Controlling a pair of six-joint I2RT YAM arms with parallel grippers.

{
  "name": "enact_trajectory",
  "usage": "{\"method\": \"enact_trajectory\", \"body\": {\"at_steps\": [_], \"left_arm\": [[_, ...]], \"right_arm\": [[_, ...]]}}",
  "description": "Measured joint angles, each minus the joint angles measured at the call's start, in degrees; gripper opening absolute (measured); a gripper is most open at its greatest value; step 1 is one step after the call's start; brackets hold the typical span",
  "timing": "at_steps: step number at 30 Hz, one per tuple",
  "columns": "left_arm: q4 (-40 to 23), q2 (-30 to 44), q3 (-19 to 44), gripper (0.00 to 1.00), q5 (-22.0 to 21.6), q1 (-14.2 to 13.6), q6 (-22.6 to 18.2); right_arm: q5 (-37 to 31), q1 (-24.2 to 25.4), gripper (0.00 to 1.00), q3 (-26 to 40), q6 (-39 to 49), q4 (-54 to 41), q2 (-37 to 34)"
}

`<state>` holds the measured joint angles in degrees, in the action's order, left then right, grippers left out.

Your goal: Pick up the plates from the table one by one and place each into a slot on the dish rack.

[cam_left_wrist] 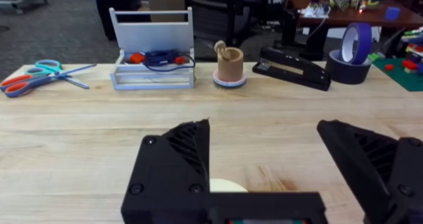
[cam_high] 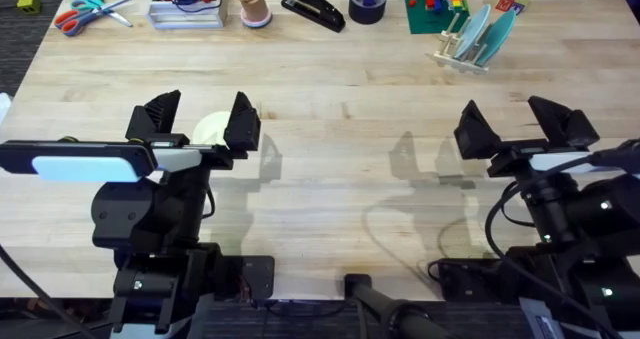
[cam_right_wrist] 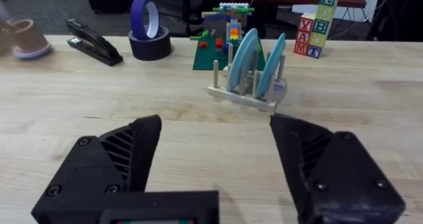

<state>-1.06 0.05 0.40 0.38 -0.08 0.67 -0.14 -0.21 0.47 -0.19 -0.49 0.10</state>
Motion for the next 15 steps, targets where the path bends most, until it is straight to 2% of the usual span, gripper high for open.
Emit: {"method": "enact_trajectory", "body": {"at_steps": [10,15], "left_arm": [[0.00,0.00,0.00,0.994,0.02,0.00,0.22],[-0.04,0.00,0.15,0.993,0.02,0.00,0.24]], "right_arm": [[0.48,0.00,0.995,-0.01,-0.02,0.37,-0.04],[1.49,0.00,0.995,-0.07,-0.02,4.39,-0.07]]}}
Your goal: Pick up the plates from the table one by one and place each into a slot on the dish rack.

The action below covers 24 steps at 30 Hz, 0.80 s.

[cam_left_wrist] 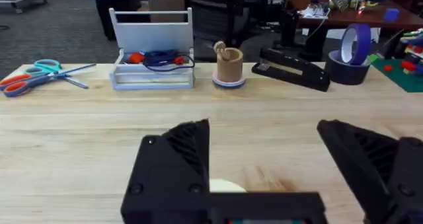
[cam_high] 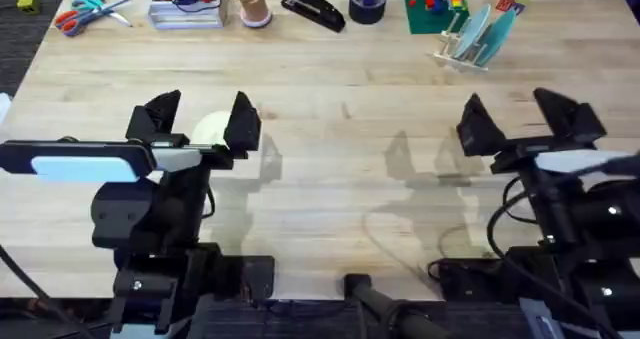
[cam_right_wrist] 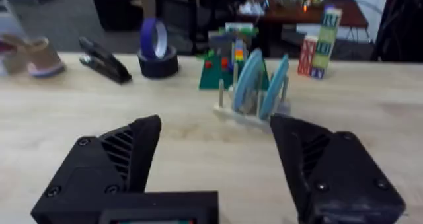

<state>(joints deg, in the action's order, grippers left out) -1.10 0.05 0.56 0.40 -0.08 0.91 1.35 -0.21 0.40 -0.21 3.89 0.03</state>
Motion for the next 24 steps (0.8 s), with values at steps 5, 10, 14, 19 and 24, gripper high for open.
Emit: {"method": "enact_trajectory", "body": {"at_steps": [5,10,14,19,24], "left_arm": [[-3.22,0.00,3.58,0.991,0.31,0.00,0.10],[-8.18,0.07,11.50,0.990,0.44,0.00,0.19],[-14.30,2.15,19.65,0.990,0.44,0.00,0.20],[-26.64,9.42,31.08,0.991,0.44,0.00,0.28],[-41.24,21.22,43.29,0.991,0.44,0.00,0.42]], "right_arm": [[0.64,0.00,0.993,1.40,0.00,2.40,-0.02],[0.90,0.00,0.994,8.02,0.00,-0.64,-1.83],[1.08,0.00,0.994,15.53,0.00,-6.50,-6.25],[1.13,0.00,0.994,25.38,0.00,-16.75,-14.82],[1.29,0.00,0.994,35.16,-0.02,-28.54,-25.21]]}}
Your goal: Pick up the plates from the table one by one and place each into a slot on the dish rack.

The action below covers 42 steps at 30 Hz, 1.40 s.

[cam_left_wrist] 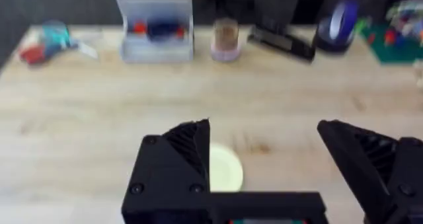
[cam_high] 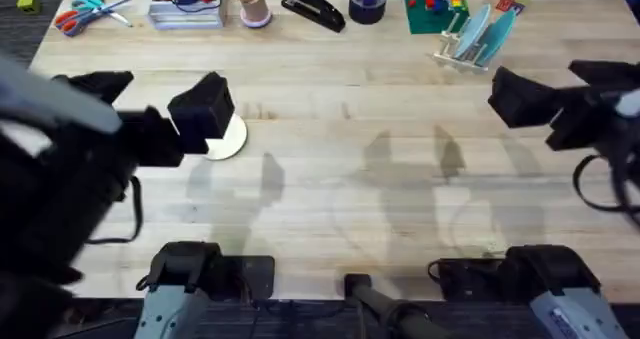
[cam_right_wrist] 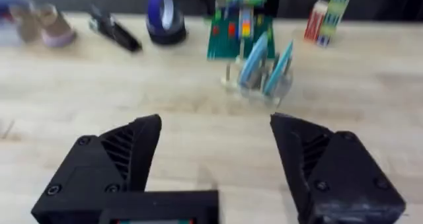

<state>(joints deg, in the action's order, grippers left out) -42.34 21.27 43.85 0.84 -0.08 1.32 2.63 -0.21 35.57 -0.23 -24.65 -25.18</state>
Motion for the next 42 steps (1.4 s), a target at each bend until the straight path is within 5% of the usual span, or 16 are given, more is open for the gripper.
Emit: {"method": "enact_trajectory", "body": {"at_steps": [9,10,11,19,25,32,36,42], "left_arm": [[-15.16,20.97,14.49,0.993,0.00,0.00,0.51],[-15.32,26.44,15.24,0.992,0.00,0.00,0.63],[-15.33,27.70,15.24,0.993,0.00,0.00,0.63],[-15.35,27.74,15.24,0.970,0.02,0.00,0.89],[-15.96,27.74,15.24,0.089,0.07,0.00,0.88],[-16.60,27.74,15.24,0.041,2.57,0.54,1.09],[-17.03,27.74,15.24,0.041,8.82,5.15,0.63],[-21.00,28.61,15.24,0.041,20.49,17.72,-4.29]], "right_arm": [[0.00,0.00,0.995,13.92,0.01,-14.66,-17.88],[0.02,0.00,0.995,18.76,0.00,-19.68,-24.72],[0.02,0.00,0.993,21.25,0.00,-21.74,-29.48],[0.02,0.00,0.994,21.27,0.02,-21.96,-32.02],[0.02,0.00,0.995,21.30,0.02,-22.03,-32.23],[0.02,0.00,0.993,21.30,0.00,-22.01,-32.23],[0.02,0.00,0.993,21.30,0.00,-22.01,-32.23],[0.02,0.00,0.994,21.30,0.00,-22.01,-32.23]]}}
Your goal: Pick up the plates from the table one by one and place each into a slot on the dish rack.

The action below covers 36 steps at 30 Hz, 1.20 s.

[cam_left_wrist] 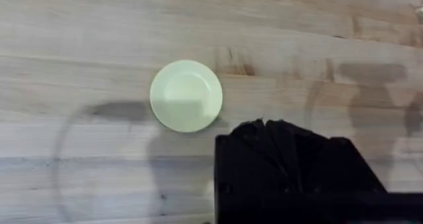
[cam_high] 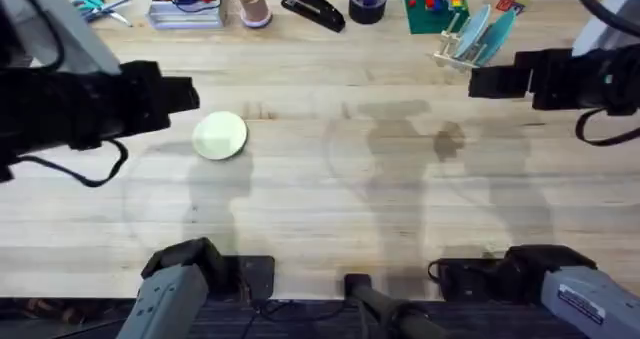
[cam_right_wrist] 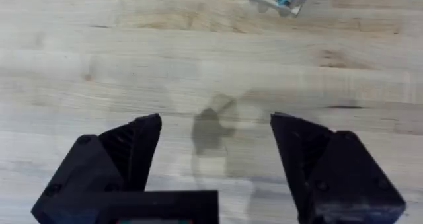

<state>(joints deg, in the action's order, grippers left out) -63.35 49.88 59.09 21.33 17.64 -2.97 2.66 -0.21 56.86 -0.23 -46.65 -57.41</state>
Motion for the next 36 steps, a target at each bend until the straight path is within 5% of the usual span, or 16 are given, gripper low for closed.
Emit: {"method": "enact_trajectory", "body": {"at_steps": [7,13,26,36], "left_arm": [[-2.90,8.15,0.00,0.041,14.25,12.97,-9.39],[-6.61,18.10,0.00,0.040,22.52,20.27,-18.25],[-8.34,36.54,0.00,0.040,30.00,30.07,-35.28],[-7.74,49.59,0.04,0.040,35.14,31.78,-47.43]], "right_arm": [[0.15,0.00,0.994,0.00,0.00,0.00,0.00],[0.15,0.00,0.995,0.00,0.00,0.00,0.00],[0.15,0.00,0.995,0.00,0.00,0.02,0.00],[0.15,0.00,0.995,0.00,-0.02,0.02,0.00]]}}
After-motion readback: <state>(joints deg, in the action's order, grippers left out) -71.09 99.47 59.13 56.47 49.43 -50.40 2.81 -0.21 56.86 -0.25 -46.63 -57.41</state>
